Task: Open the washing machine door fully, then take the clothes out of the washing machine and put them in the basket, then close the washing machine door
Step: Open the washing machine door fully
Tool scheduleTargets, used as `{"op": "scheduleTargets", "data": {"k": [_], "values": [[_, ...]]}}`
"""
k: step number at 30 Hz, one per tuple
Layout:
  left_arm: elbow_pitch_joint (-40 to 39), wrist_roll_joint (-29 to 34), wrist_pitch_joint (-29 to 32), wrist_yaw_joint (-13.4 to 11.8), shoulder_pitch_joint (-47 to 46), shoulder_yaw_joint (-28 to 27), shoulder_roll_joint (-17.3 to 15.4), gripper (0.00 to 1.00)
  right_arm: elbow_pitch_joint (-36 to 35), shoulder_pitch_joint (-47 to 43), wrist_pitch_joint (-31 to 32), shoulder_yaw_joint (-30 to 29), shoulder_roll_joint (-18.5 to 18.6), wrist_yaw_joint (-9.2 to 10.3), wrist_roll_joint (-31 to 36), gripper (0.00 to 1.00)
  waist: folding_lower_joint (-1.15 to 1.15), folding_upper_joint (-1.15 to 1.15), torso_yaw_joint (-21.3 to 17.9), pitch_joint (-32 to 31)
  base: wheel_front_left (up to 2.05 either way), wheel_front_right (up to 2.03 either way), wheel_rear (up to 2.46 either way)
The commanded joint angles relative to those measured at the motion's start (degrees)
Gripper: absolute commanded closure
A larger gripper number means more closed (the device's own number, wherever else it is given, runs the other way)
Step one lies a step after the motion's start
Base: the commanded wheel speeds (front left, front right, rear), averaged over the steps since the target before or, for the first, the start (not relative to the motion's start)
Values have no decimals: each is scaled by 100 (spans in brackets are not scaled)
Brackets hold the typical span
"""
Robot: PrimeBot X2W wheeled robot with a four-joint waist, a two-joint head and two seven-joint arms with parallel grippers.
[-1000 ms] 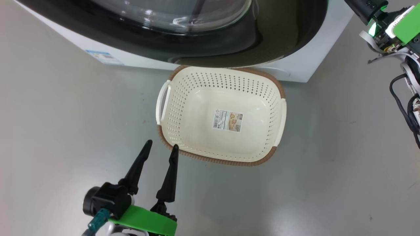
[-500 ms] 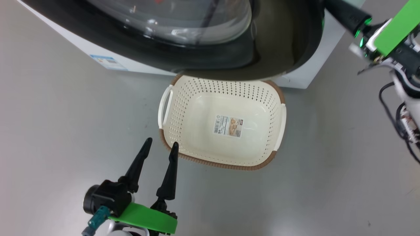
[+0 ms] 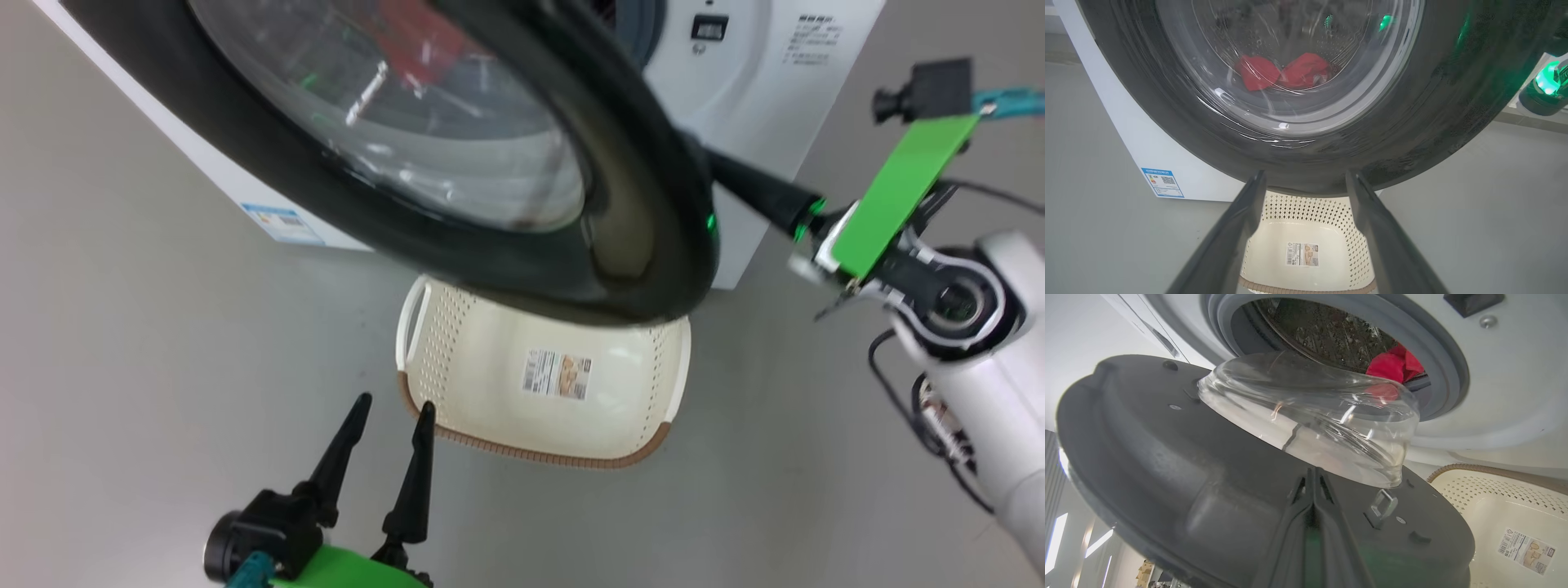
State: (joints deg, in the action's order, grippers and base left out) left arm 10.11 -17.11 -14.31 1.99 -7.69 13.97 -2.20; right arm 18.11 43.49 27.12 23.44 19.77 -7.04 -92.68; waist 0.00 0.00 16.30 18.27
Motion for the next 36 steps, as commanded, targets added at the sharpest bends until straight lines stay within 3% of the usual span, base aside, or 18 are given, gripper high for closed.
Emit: {"op": "scheduleTargets", "data": {"k": [1,21,36], "values": [[-93,78,-69,-18,131,-233,-67,0,-265,-214,74,142,-169,-45,53,100,0,0,-31,-314,0,0,0],[-45,269,-69,133,728,-434,-67,0,-669,-1315,424,559,-634,-45,110,100,0,0,47,-1043,0,0,0],[-109,276,-69,141,867,-458,-67,0,-807,-1680,403,633,-872,-45,227,100,0,0,189,-1181,0,0,0]]}}
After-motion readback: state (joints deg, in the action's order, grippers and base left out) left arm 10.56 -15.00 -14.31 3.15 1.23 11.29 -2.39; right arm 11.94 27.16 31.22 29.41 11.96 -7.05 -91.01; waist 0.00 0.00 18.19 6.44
